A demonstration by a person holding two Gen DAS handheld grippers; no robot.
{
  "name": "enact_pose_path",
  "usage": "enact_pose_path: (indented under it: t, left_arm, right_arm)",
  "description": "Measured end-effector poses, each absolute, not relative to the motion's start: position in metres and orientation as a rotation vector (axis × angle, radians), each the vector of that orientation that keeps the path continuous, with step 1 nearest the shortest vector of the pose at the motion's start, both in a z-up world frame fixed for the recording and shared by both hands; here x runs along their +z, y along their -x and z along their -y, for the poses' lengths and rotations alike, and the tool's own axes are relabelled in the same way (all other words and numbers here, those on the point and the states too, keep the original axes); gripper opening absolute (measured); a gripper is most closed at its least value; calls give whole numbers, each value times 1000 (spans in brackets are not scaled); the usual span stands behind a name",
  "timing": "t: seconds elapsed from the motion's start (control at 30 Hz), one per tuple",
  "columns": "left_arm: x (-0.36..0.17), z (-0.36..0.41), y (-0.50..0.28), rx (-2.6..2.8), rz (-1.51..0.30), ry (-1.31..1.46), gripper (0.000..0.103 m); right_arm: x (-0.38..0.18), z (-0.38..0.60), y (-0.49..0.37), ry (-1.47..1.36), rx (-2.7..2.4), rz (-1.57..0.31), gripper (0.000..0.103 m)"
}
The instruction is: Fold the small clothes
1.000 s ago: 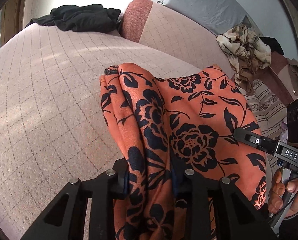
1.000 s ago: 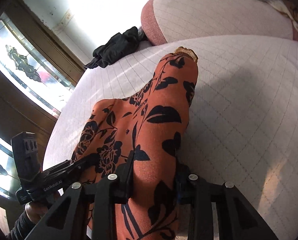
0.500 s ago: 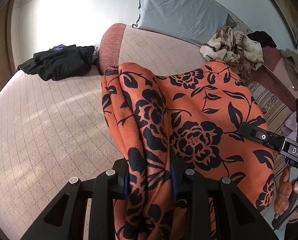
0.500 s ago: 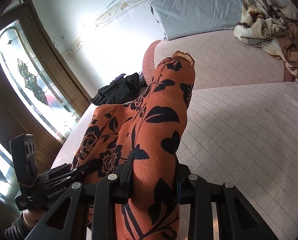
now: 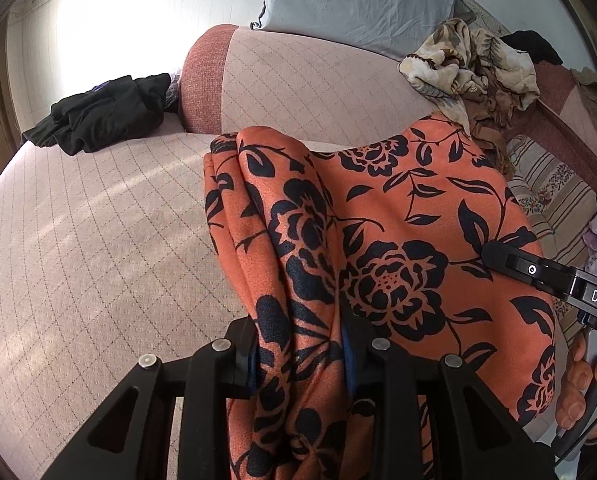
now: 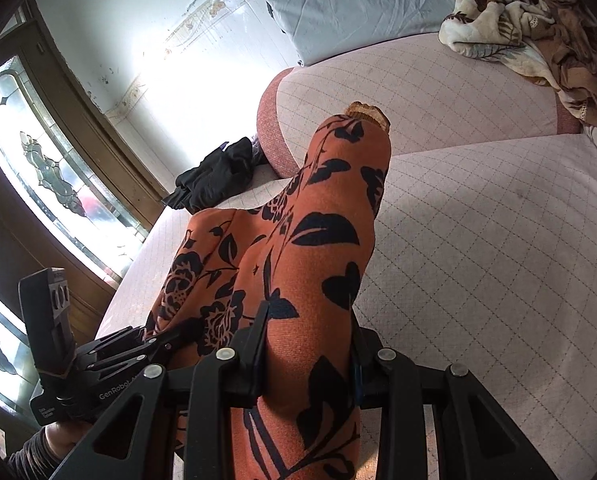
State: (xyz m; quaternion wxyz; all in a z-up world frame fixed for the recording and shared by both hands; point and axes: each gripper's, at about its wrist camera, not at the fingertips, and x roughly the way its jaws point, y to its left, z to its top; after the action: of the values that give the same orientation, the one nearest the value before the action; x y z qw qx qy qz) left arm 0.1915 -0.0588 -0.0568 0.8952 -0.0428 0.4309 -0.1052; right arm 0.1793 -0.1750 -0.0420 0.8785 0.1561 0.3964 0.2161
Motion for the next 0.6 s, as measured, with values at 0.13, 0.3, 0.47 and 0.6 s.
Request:
enact_pose_path:
  t: [0.13, 0.3, 0.47, 0.6]
  left_arm:
    - [-78, 64, -201, -215, -936, 89, 34]
    - [-133, 79, -222, -179, -1059, 44, 44]
    - [-122, 67, -217, -185, -1039, 60, 58]
    - [-98, 45, -195, -165, -965, 93, 58]
  right_arm:
    - [-65, 183, -191, -361, 443, -863, 34]
    - [-120, 203, -208, -423, 378, -951, 34]
    - [-149, 224, -207, -469, 243, -1000, 61]
    - [-105, 226, -194, -379, 178, -887, 62]
